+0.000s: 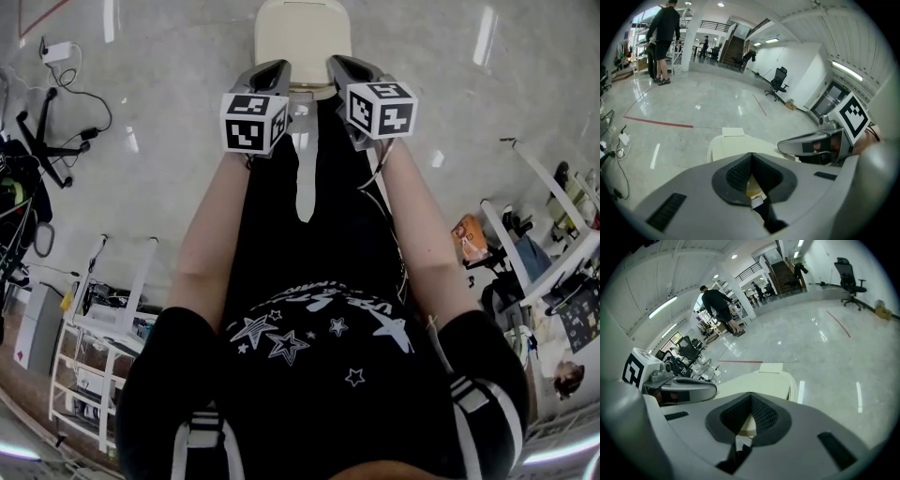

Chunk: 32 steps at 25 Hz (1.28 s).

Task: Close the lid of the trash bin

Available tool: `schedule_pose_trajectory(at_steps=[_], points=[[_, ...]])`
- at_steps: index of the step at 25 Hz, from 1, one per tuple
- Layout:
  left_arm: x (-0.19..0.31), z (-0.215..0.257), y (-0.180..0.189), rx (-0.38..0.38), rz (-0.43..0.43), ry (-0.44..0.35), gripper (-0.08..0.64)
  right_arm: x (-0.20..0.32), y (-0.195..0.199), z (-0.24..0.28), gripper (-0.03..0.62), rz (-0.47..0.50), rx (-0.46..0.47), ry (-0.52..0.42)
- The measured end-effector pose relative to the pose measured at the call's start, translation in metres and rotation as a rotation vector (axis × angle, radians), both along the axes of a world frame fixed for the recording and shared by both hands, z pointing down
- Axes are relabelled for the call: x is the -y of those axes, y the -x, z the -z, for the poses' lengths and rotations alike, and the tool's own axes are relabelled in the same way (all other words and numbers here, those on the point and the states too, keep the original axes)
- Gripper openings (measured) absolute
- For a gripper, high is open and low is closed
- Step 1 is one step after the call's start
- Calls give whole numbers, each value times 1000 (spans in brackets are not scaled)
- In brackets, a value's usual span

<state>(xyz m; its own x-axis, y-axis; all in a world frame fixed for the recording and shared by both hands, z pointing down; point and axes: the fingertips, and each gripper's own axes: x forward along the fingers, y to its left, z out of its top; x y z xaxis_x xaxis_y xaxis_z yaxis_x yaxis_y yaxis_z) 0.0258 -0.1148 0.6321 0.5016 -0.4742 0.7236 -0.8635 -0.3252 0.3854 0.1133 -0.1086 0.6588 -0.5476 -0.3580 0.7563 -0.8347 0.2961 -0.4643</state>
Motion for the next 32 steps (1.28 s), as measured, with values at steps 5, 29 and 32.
schedule_pose_trajectory(at_steps=[5, 29, 32], points=[[-14, -18, 1, 5, -10, 31, 11, -15, 2, -18, 6, -3, -10, 12], [-53, -115, 7, 72, -91, 160, 11, -47, 8, -106, 5, 27, -60, 90], [-54, -121, 6, 75, -97, 170, 11, -49, 7, -110, 6, 23, -62, 96]])
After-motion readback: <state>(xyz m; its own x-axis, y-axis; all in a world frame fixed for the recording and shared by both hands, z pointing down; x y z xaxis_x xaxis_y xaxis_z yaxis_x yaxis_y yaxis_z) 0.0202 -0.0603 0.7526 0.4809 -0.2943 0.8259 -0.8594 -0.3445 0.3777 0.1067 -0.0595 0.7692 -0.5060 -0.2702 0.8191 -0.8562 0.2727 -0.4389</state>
